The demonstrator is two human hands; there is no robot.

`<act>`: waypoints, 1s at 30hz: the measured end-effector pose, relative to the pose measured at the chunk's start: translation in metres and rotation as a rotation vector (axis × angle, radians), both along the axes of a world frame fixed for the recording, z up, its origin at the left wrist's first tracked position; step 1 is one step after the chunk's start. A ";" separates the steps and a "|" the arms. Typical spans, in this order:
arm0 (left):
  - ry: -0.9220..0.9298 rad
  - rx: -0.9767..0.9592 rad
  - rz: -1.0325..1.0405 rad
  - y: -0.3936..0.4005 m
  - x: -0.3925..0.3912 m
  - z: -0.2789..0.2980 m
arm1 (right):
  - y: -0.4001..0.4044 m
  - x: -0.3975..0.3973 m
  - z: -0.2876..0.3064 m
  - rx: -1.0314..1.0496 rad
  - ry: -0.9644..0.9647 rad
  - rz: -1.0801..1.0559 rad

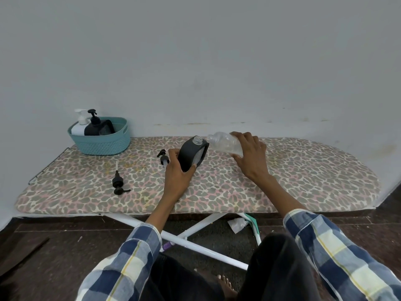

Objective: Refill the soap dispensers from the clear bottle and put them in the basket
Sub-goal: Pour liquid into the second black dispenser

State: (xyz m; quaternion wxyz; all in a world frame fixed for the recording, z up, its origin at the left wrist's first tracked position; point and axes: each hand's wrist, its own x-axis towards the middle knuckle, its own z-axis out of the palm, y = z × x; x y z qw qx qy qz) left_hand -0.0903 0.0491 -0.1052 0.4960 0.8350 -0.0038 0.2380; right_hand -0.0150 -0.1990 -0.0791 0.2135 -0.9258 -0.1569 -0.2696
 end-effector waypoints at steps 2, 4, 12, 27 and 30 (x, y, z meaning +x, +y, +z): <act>0.006 0.017 -0.007 0.000 -0.001 0.000 | -0.002 0.001 0.000 -0.038 -0.014 -0.014; -0.002 0.017 -0.018 0.000 0.000 0.000 | -0.004 0.002 0.002 -0.046 -0.024 -0.026; -0.040 0.010 -0.056 0.002 0.001 0.000 | -0.007 0.003 0.017 -0.059 -0.076 -0.020; -0.065 -0.023 -0.075 0.003 0.000 0.000 | -0.008 0.005 0.031 -0.190 -0.128 -0.045; -0.058 -0.036 -0.077 0.003 -0.001 0.000 | -0.008 0.006 0.034 -0.195 -0.127 -0.046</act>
